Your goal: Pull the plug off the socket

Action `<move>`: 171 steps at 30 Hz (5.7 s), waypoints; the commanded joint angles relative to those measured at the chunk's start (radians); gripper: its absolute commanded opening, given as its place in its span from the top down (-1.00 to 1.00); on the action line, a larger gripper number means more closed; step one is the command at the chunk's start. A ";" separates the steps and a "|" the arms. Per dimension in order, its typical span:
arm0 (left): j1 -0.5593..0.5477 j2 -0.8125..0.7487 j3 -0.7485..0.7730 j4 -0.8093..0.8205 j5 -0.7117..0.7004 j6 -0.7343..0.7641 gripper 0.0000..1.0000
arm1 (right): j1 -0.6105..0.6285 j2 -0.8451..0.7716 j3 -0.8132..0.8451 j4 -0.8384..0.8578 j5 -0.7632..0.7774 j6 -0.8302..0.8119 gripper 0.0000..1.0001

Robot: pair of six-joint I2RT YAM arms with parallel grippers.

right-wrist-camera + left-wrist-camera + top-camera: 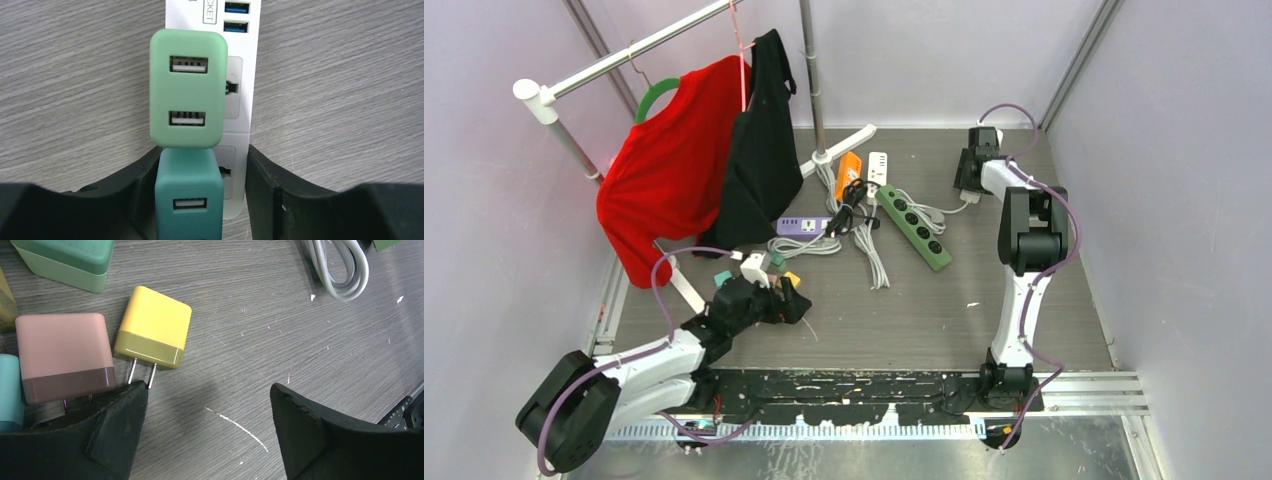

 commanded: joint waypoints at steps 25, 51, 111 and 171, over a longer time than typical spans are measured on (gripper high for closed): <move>-0.013 -0.388 0.011 -0.267 0.049 0.033 -0.83 | -0.206 -0.554 0.037 -0.057 -0.503 -0.438 0.98; -0.013 -0.444 0.059 -0.284 0.161 0.081 -0.83 | 0.154 -0.861 -0.454 -1.026 -0.952 -1.895 0.98; -0.518 0.224 0.153 0.407 -0.025 0.695 -0.95 | 0.473 -0.886 -0.593 -0.755 -1.150 -1.556 -0.74; -0.535 0.953 0.201 0.982 -0.022 0.647 1.00 | 0.593 -0.762 -0.704 -0.502 -1.107 -1.400 0.83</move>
